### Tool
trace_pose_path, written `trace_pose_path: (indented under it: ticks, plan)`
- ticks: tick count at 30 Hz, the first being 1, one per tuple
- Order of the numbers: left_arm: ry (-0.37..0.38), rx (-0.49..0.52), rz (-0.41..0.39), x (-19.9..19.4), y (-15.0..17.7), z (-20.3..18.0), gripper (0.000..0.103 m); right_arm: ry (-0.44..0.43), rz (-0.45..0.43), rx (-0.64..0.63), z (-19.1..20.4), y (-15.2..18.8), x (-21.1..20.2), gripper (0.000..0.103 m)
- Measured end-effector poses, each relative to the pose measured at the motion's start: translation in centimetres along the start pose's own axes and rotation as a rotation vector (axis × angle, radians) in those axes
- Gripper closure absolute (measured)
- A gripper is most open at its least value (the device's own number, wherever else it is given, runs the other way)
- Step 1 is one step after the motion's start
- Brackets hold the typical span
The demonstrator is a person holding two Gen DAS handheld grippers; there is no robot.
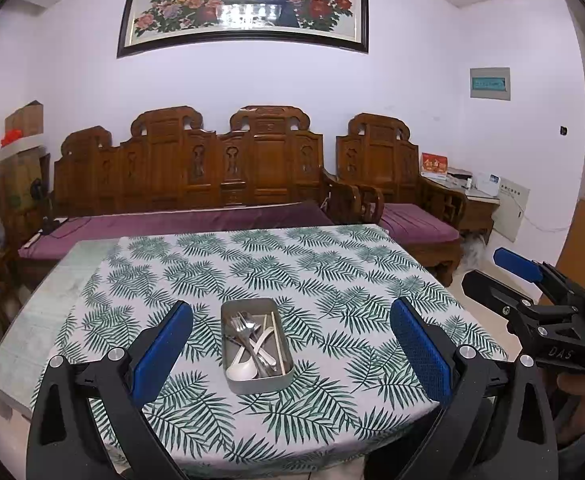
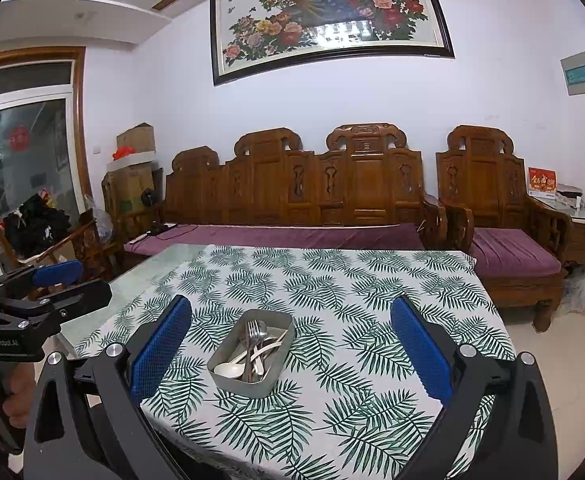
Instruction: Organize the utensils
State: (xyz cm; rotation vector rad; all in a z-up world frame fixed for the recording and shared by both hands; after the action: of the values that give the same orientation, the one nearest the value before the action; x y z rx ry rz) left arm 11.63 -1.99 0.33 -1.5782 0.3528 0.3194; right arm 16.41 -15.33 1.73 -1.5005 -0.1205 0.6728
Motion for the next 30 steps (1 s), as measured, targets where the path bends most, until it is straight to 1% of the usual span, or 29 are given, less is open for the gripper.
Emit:
trace_pose_path:
  ticks: [30]
  plan:
    - [-0.009,-0.007,-0.002,-0.05,-0.31,0.22,0.008,-0.006,0.001,0.003,0.42,0.24,0.27,0.003]
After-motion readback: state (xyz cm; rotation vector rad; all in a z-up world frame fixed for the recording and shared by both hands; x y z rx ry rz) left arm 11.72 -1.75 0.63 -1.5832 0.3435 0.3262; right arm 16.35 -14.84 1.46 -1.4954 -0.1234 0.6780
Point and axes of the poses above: each gripper's, at about its wrist camera, not at the fingertips, and x roughly the way its jaws point, z to its left, y to its underside, the point moved 10 cm from there along x, roughly the way its jaws point, and after that the axes turned 1 degree about -z, right-handed, at the moved point
